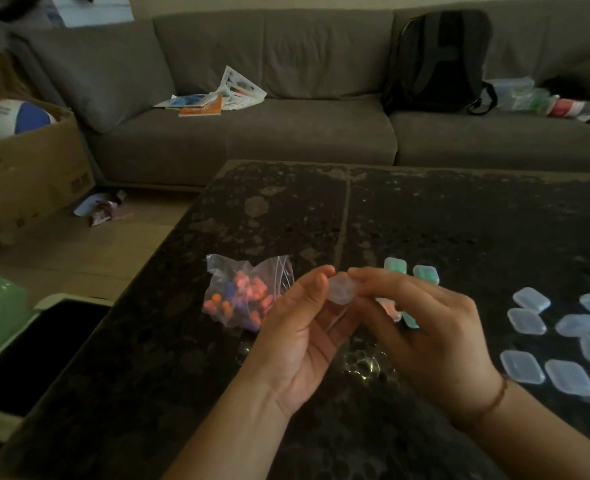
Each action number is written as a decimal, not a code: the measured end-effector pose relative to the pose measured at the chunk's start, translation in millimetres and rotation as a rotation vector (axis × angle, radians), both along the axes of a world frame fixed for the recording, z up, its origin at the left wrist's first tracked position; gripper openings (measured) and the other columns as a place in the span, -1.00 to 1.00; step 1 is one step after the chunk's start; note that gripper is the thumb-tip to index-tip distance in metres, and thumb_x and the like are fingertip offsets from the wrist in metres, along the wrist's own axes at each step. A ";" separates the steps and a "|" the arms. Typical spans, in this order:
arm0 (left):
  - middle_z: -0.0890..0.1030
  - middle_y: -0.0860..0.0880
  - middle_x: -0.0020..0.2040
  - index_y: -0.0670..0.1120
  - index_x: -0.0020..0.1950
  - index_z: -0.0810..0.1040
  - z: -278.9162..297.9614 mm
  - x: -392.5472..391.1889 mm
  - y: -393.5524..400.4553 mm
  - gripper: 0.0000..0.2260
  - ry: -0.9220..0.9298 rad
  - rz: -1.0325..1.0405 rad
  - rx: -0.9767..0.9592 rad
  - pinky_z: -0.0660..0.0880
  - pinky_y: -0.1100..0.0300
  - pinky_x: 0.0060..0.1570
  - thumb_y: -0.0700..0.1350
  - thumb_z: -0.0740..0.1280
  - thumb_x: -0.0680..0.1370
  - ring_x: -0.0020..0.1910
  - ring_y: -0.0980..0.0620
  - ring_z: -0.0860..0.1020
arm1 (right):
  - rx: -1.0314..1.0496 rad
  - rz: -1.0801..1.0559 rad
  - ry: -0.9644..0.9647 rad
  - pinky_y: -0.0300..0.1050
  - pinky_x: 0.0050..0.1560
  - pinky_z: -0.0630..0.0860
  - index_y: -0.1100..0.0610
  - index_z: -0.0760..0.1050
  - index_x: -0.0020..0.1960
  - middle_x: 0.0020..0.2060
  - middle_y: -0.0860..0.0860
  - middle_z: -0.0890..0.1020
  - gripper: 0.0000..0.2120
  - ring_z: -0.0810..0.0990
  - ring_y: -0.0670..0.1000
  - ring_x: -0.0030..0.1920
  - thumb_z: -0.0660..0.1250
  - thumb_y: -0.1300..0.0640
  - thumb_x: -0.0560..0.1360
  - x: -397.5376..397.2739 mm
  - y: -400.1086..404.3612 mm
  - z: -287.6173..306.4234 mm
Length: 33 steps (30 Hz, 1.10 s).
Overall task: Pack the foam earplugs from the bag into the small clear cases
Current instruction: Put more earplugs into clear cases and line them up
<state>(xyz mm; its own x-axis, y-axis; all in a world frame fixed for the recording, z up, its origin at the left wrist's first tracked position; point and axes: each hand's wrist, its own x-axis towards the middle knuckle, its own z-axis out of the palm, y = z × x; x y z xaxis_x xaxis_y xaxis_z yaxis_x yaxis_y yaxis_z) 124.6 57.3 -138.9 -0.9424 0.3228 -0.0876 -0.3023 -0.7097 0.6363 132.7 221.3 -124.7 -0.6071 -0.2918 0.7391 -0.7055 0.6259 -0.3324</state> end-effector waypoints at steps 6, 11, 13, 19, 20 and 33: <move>0.74 -0.14 -0.09 -0.09 -0.23 0.75 4.5 2.6 0.2 -0.83 -0.001 0.025 -0.056 0.67 0.18 -0.17 -0.13 0.35 0.43 -0.10 -0.03 0.74 | 0.087 -0.115 0.063 -0.24 -0.05 0.60 0.09 0.61 0.02 0.04 -0.08 0.68 -0.82 0.66 -0.15 0.00 0.35 0.01 0.53 1.0 0.9 2.9; 0.74 -0.08 -0.15 -0.06 -0.27 0.75 4.7 0.2 4.0 -0.90 0.020 0.061 -0.149 0.65 0.22 -0.18 -0.08 0.47 0.29 -0.14 0.03 0.72 | 0.140 -0.159 0.073 -0.29 -0.10 0.54 0.10 0.62 -0.03 -0.05 -0.07 0.70 -0.80 0.67 -0.15 -0.11 0.30 0.00 0.54 3.5 -0.6 1.0; 0.73 -0.08 -0.12 -0.06 -0.23 0.74 3.2 -1.1 4.2 -0.89 0.019 0.078 -0.187 0.63 0.21 -0.16 -0.07 0.49 0.29 -0.13 0.04 0.71 | 0.113 -0.168 0.065 -0.27 -0.14 0.56 0.09 0.62 -0.04 -0.09 -0.08 0.69 -0.79 0.65 -0.16 -0.15 0.29 -0.01 0.53 3.2 -1.0 0.6; 0.71 -0.08 -0.08 -0.14 -0.08 0.70 -0.7 -0.6 2.3 -0.76 -0.012 0.088 -0.280 0.53 0.20 -0.10 -0.04 0.50 0.33 -0.12 0.05 0.63 | 0.216 -0.199 0.143 -0.29 -0.15 0.49 0.10 0.65 -0.06 -0.18 -0.07 0.69 -0.81 0.66 -0.12 -0.22 0.30 0.04 0.52 2.9 0.7 -4.1; 0.71 -0.08 -0.08 -0.13 -0.07 0.70 -0.3 -0.2 2.3 -0.75 -0.015 0.094 -0.302 0.53 0.20 -0.10 -0.04 0.51 0.31 -0.11 0.04 0.63 | 0.228 -0.205 0.153 -0.29 -0.16 0.48 0.10 0.65 -0.06 -0.19 -0.07 0.69 -0.81 0.66 -0.11 -0.23 0.30 0.04 0.52 3.3 0.9 -5.8; 0.69 -0.15 -0.08 -0.32 0.12 0.62 -8.6 10.8 1.4 -0.46 -0.090 0.125 -0.255 0.56 0.24 -0.18 -0.02 0.53 0.27 -0.15 0.03 0.64 | 0.261 -0.241 0.156 -0.12 -0.34 0.57 0.13 0.63 -0.12 -0.27 -0.02 0.67 -0.73 0.64 -0.05 -0.32 0.25 -0.01 0.55 13.2 -9.0 -17.3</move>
<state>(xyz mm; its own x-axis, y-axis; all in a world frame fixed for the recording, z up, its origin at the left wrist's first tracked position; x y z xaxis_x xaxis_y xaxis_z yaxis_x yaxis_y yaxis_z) 135.4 58.7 -147.5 -0.9583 0.1615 -0.2358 -0.2857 -0.5654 0.7738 145.8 212.3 -142.0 -0.5675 -0.3449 0.7476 -0.5576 0.8291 -0.0408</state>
